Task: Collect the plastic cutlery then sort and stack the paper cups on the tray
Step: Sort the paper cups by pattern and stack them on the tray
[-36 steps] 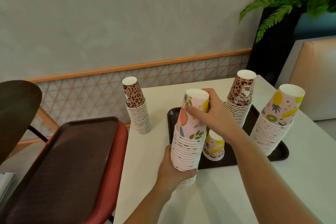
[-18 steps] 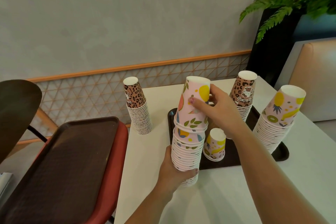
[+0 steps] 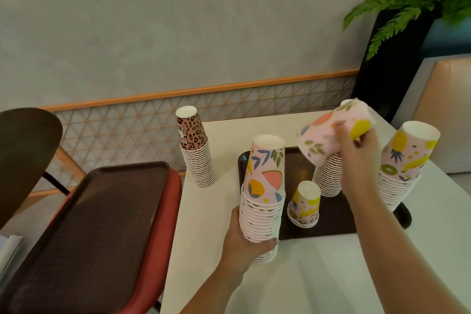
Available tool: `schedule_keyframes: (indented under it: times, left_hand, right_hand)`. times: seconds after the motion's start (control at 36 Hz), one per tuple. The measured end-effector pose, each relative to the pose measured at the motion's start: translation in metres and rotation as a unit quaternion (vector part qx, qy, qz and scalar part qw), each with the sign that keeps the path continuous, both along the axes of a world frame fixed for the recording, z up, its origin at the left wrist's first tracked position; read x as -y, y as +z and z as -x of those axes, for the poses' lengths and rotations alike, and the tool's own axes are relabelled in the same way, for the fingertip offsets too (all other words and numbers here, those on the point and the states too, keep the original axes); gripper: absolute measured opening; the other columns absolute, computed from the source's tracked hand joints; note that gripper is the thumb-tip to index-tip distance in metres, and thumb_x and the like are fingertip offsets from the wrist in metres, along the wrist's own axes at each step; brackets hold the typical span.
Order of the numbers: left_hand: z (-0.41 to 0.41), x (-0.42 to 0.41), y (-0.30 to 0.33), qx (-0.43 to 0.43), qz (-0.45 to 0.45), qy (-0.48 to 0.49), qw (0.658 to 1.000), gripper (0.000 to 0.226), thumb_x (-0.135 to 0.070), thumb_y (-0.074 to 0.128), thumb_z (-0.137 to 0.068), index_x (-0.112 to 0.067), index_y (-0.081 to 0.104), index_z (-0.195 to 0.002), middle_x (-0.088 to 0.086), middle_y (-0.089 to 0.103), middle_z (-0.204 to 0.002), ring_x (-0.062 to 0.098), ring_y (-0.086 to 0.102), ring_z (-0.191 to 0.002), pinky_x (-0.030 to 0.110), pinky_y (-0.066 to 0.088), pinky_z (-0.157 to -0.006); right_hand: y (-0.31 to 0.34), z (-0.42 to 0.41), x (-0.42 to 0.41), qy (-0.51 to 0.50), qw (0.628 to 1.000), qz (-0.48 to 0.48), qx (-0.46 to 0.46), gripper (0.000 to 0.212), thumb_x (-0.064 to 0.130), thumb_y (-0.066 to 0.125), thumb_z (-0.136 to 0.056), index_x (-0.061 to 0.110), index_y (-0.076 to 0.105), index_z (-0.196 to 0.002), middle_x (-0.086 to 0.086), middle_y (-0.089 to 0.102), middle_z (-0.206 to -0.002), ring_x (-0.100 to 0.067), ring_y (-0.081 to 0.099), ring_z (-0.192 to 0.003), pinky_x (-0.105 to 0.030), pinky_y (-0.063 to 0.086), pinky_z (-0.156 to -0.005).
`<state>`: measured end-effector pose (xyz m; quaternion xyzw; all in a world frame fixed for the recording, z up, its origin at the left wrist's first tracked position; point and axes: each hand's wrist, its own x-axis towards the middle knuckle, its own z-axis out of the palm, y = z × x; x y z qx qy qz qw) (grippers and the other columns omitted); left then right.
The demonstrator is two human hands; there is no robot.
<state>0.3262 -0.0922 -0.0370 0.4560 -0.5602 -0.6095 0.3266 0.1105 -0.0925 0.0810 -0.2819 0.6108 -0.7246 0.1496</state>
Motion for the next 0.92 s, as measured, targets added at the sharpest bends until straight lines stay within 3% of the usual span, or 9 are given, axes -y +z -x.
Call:
schedule_keyframes:
  times: [0.19,0.33,0.42,0.47,0.53,0.58,0.67,0.81,0.92]
  left_hand:
    - [0.003,-0.003,-0.002,0.012,0.001,0.004,1.0,0.081,-0.018,0.088,-0.043,-0.035,0.049,-0.112,-0.014,0.066,-0.108,-0.003,0.062,-0.096,0.016,0.051,-0.073]
    - [0.004,-0.005,-0.002,0.024,0.012,0.002,1.0,0.075,-0.006,0.088,-0.053,-0.036,0.048,-0.109,-0.018,0.064,-0.107,-0.01,0.061,-0.092,0.012,0.05,-0.07]
    - [0.004,-0.006,-0.001,0.024,0.01,0.0,1.0,0.075,-0.01,0.088,-0.052,-0.037,0.048,-0.109,-0.019,0.064,-0.106,-0.01,0.06,-0.092,0.012,0.049,-0.07]
    - [0.004,-0.006,-0.001,0.023,0.011,0.001,1.0,0.076,-0.014,0.088,-0.049,-0.038,0.048,-0.109,-0.019,0.065,-0.105,-0.007,0.062,-0.093,0.013,0.049,-0.072]
    - [0.004,-0.005,0.0,0.019,0.011,0.001,1.0,0.077,-0.017,0.087,-0.046,-0.037,0.049,-0.109,-0.018,0.066,-0.105,-0.003,0.062,-0.095,0.015,0.05,-0.074]
    - [0.005,-0.006,0.0,0.013,0.011,-0.003,1.0,0.08,-0.022,0.087,-0.042,-0.036,0.049,-0.111,-0.017,0.066,-0.106,-0.003,0.062,-0.096,0.016,0.05,-0.076]
    - [0.007,-0.007,0.0,0.004,0.01,-0.008,1.0,0.086,-0.029,0.086,-0.037,-0.034,0.048,-0.114,-0.012,0.066,-0.11,0.001,0.062,-0.1,0.022,0.051,-0.082]
    - [0.009,-0.007,0.0,0.003,0.016,-0.018,1.0,0.088,-0.028,0.086,-0.038,-0.031,0.048,-0.118,-0.011,0.066,-0.111,0.004,0.062,-0.102,0.024,0.052,-0.084]
    - [0.007,-0.006,-0.001,0.008,0.019,-0.019,1.0,0.088,-0.029,0.086,-0.038,-0.031,0.048,-0.117,-0.011,0.066,-0.11,0.005,0.063,-0.101,0.026,0.053,-0.085]
  right_hand:
    - [-0.077,-0.005,-0.013,0.013,0.97,-0.185,-0.155,0.047,0.022,0.072,-0.078,0.009,0.053,-0.12,0.003,0.055,-0.102,-0.013,0.053,-0.094,-0.026,0.039,-0.075]
    - [-0.102,0.002,-0.014,0.043,0.952,-0.259,-0.156,0.058,0.024,0.074,-0.075,0.01,0.048,-0.125,-0.009,0.057,-0.119,-0.024,0.056,-0.108,-0.028,0.042,-0.078]
    - [-0.099,-0.002,-0.014,0.066,0.939,-0.297,-0.161,0.082,0.033,0.076,-0.072,0.013,0.034,-0.139,-0.01,0.04,-0.139,-0.028,0.042,-0.127,-0.037,0.04,-0.096]
    - [-0.083,-0.01,-0.015,0.057,0.948,-0.268,-0.164,0.088,0.04,0.074,-0.073,0.017,0.027,-0.143,-0.006,0.031,-0.147,-0.024,0.032,-0.134,-0.039,0.032,-0.105]
    - [-0.06,-0.022,-0.015,0.08,0.968,-0.182,-0.152,0.08,0.046,0.069,-0.076,0.02,0.03,-0.141,0.0,0.037,-0.145,-0.017,0.037,-0.132,-0.034,0.032,-0.106]
    - [-0.037,-0.033,-0.016,0.158,0.971,-0.109,-0.141,0.074,0.057,0.062,-0.076,0.025,0.035,-0.137,0.006,0.048,-0.136,-0.008,0.047,-0.124,-0.028,0.039,-0.102]
    - [-0.016,-0.047,-0.015,0.278,0.947,-0.1,-0.125,0.08,0.065,0.061,-0.071,0.03,0.033,-0.137,0.019,0.053,-0.124,0.004,0.054,-0.111,-0.016,0.047,-0.088]
    - [-0.008,-0.057,-0.013,0.284,0.943,-0.104,-0.141,0.039,0.03,0.07,-0.077,0.029,0.051,-0.111,0.013,0.068,-0.1,-0.001,0.066,-0.09,-0.019,0.055,-0.072]
    - [-0.004,-0.057,-0.012,0.257,0.95,-0.094,-0.146,0.036,0.029,0.07,-0.076,0.027,0.053,-0.109,0.013,0.068,-0.098,-0.003,0.066,-0.088,-0.023,0.057,-0.072]
